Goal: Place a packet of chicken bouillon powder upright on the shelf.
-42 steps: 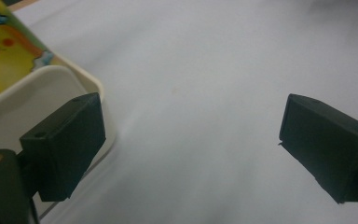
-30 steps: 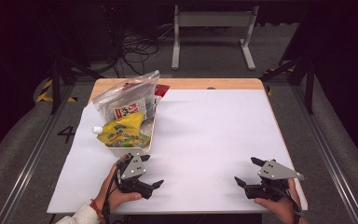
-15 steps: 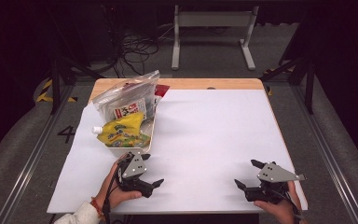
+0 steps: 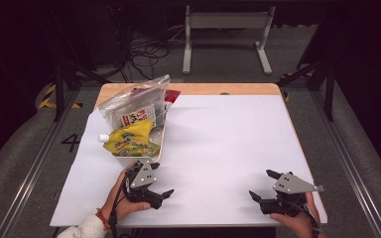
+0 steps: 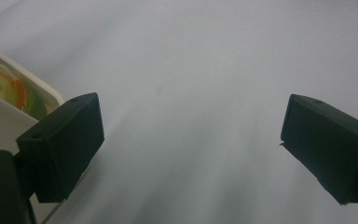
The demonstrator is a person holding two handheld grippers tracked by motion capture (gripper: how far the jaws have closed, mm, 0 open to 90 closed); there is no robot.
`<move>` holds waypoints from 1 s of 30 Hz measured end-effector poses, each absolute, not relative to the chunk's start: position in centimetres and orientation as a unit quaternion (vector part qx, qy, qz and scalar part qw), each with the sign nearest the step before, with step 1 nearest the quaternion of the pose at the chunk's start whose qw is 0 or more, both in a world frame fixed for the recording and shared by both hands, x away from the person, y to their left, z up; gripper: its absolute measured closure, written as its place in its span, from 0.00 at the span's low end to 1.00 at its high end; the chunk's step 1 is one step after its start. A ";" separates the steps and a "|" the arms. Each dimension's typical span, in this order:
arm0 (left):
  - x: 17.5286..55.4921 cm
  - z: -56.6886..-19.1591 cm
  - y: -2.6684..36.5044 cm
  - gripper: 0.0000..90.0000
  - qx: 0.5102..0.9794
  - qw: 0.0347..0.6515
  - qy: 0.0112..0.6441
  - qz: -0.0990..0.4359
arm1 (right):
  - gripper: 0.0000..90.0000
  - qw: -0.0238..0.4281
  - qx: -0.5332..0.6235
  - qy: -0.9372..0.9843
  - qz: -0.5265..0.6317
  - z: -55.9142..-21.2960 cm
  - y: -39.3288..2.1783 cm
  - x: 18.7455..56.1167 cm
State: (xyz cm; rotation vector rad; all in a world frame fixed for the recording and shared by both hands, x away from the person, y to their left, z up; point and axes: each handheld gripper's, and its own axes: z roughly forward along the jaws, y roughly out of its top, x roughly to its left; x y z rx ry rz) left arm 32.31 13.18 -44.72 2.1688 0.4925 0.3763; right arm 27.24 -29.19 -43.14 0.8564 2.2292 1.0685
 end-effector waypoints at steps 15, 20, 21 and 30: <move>32.3 -44.7 13.2 0.07 0.869 0.428 0.196 0.151 | 0.15 0.259 0.313 0.824 0.394 -43.2 -29.0 27.2; 32.3 -44.7 13.1 0.07 0.870 0.426 0.197 0.150 | 0.15 0.258 0.313 0.825 0.392 -43.3 -29.0 27.3; 32.3 -44.7 13.1 0.07 0.870 0.426 0.196 0.150 | 0.15 0.259 0.313 0.825 0.392 -43.3 -29.0 27.3; 32.5 -44.8 13.0 0.07 0.872 0.425 0.194 0.148 | 0.15 0.258 0.315 0.824 0.394 -43.2 -29.2 27.2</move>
